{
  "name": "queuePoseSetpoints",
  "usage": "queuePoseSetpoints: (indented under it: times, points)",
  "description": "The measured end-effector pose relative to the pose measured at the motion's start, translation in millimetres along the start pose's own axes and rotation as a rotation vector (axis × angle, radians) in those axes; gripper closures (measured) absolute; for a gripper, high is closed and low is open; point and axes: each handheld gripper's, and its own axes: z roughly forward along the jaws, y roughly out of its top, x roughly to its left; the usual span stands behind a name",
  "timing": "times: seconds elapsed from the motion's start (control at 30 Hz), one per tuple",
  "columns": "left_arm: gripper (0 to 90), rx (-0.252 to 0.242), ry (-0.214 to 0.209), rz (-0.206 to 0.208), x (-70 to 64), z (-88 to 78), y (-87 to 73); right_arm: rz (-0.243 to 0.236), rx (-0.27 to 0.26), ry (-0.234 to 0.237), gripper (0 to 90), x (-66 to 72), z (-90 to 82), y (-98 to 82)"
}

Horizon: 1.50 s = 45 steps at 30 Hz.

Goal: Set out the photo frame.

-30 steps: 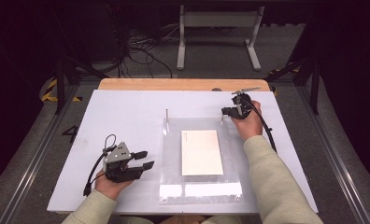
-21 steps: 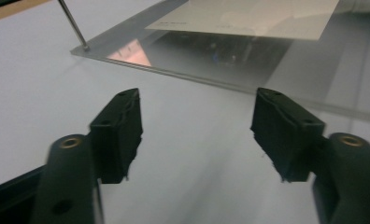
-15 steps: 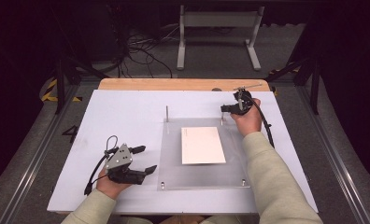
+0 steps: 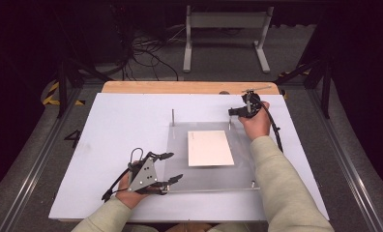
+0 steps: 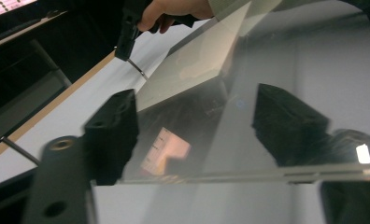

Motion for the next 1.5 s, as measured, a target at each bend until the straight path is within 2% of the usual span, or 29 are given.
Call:
queuePoseSetpoints:
  times: [0.07,0.17,0.33,0.53,0.63,0.73,0.8,0.93,0.97,1.1,1.4,1.5]
  points:
    - [54.0,-0.001,0.022,0.037,-2.8,0.5,0.7,-0.001,0.000,-0.007,85.5,1.1,-0.2,-0.2]
    - [59.5,-0.005,0.057,0.036,-1.7,-2.9,2.5,0.001,-0.009,0.001,85.4,0.0,-0.6,-1.6]
    - [59.6,0.005,0.060,0.033,-0.1,-4.4,1.3,0.007,-0.016,-0.003,85.2,0.6,-1.0,-2.7]
    - [59.2,0.022,0.073,0.028,1.2,-6.6,0.6,-0.004,-0.031,0.026,83.3,-1.3,-3.4,-6.1]
    - [58.5,0.027,0.076,0.010,2.9,-7.4,0.7,0.001,-0.048,0.020,79.9,-1.8,-9.0,-9.0]
    - [58.3,0.031,0.078,-0.005,3.6,-7.8,2.3,-0.032,-0.099,0.032,72.7,0.7,-24.6,-11.7]
    - [58.1,0.034,0.079,-0.004,3.5,-7.8,2.7,-0.079,-0.118,0.035,68.0,4.7,-38.3,-14.2]
    - [58.0,0.037,0.080,-0.013,4.2,-8.1,4.3,-0.146,-0.137,0.064,63.6,13.6,-57.5,-20.3]
    - [57.9,0.041,0.084,-0.021,4.1,-8.4,4.5,-0.179,-0.150,0.072,62.8,17.8,-64.4,-23.5]
    - [57.1,0.041,0.072,-0.032,7.1,-8.9,7.0,-0.253,-0.176,0.078,60.4,29.1,-85.2,-35.8]
    - [56.6,0.046,0.066,-0.046,9.5,-10.1,9.0,-0.329,-0.211,0.153,54.4,46.0,-127.2,-66.1]
    - [56.6,0.050,0.067,-0.042,10.2,-10.3,9.6,-0.339,-0.231,0.165,52.4,51.6,-139.2,-74.7]
